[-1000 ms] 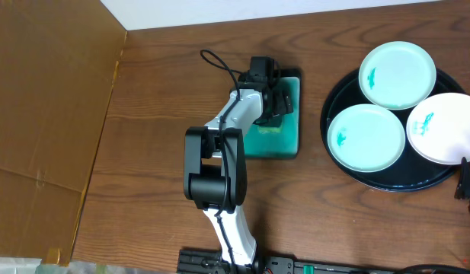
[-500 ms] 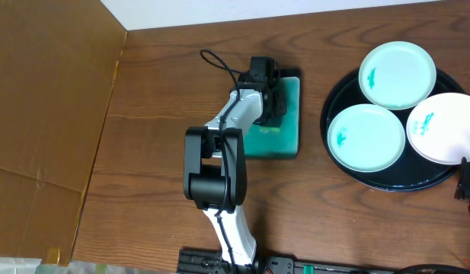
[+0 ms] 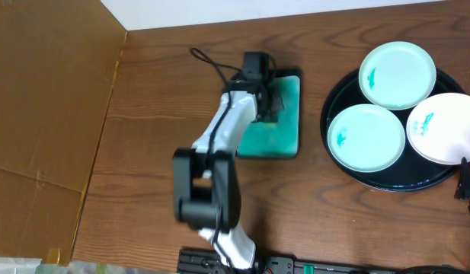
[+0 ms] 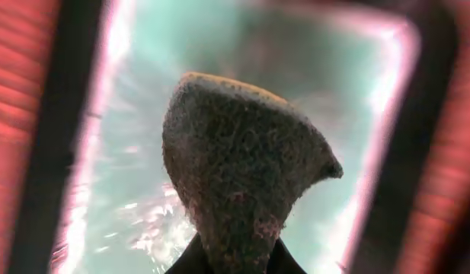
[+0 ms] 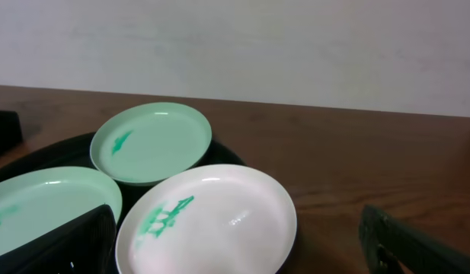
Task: Clean dirty plates on tray and stack at the side
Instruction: 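Carry the sponge with the left gripper onto the front light-green plate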
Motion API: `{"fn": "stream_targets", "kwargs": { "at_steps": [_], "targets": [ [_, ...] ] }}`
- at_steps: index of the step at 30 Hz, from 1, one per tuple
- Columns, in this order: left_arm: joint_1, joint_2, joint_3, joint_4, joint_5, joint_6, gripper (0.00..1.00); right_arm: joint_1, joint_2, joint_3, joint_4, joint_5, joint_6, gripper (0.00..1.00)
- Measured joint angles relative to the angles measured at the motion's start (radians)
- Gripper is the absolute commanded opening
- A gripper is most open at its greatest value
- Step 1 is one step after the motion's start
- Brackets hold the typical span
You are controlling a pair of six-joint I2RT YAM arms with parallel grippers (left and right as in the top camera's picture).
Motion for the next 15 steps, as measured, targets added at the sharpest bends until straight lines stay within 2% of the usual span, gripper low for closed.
{"fn": "stream_targets", "kwargs": {
  "at_steps": [4,7,11,15],
  "targets": [
    [0.000,-0.166,0.000,-0.022,0.000,0.000,0.07,0.000,0.000,0.000,0.000,0.000,0.000,0.99],
    [0.000,-0.215,0.000,-0.031,0.000,0.000,0.07,0.000,0.000,0.000,0.000,0.000,0.000,0.99],
    [0.000,-0.163,-0.031,0.037,-0.004,-0.001,0.07,0.000,0.000,0.000,0.000,0.000,0.000,0.99],
    [0.000,-0.016,-0.072,0.043,-0.003,0.001,0.07,0.000,0.000,0.000,0.000,0.000,0.000,0.99]
  ]
}}
